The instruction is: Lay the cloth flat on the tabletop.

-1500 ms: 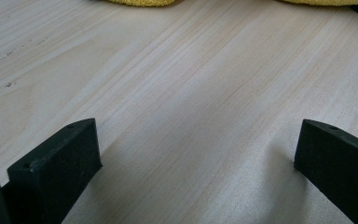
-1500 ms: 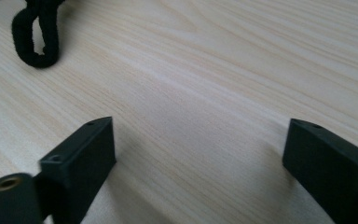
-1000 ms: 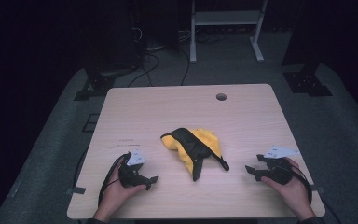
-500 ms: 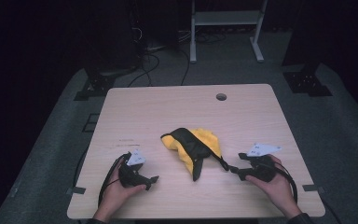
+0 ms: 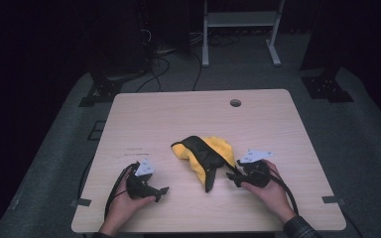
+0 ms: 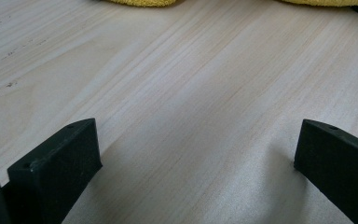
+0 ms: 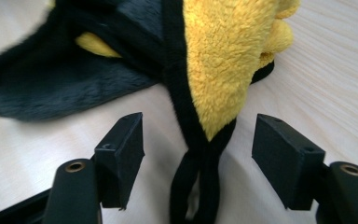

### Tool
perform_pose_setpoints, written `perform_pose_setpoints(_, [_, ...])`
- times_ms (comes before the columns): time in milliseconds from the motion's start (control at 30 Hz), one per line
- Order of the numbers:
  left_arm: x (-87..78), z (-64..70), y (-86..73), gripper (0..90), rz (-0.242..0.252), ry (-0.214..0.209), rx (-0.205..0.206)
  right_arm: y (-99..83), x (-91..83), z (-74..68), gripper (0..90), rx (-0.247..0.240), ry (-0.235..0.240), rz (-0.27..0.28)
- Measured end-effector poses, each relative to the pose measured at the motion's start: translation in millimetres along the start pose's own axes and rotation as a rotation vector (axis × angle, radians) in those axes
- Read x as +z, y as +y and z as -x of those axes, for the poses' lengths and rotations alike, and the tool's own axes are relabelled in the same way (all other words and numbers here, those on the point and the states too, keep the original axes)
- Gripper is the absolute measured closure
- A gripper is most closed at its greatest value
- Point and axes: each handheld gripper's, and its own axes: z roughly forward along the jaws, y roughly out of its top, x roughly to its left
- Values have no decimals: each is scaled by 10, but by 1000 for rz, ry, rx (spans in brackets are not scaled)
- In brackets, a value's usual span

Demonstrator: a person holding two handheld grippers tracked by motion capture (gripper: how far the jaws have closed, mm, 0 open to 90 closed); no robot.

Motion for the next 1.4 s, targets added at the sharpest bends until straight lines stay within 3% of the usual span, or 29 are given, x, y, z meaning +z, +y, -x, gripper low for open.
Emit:
perform_pose_setpoints(133, [0,0,0,0,0,0,0,35,104,3,457,-14,-47,-7])
perform_pose_setpoints(267, [0,0,0,0,0,0,0,70,32,30,602,-7,-38,-5])
perform_pose_setpoints(333, [0,0,0,0,0,0,0,91,-41,47,634,13,-40,27])
perform_pose_setpoints(633, [-1,-1,0,0,-1,0,2,114,-325,181,699,82,-19,123])
perform_pose_setpoints(833, [-3,-1,0,0,-4,0,1,149,-524,254,796,112,11,165])
perform_pose_setpoints(1333, [-7,-3,8,0,-4,6,-7,145,-1189,442,834,127,28,182])
perform_pose_setpoints(1400, [-17,-16,19,40,-4,7,-10,126,-1264,478,838,129,32,178])
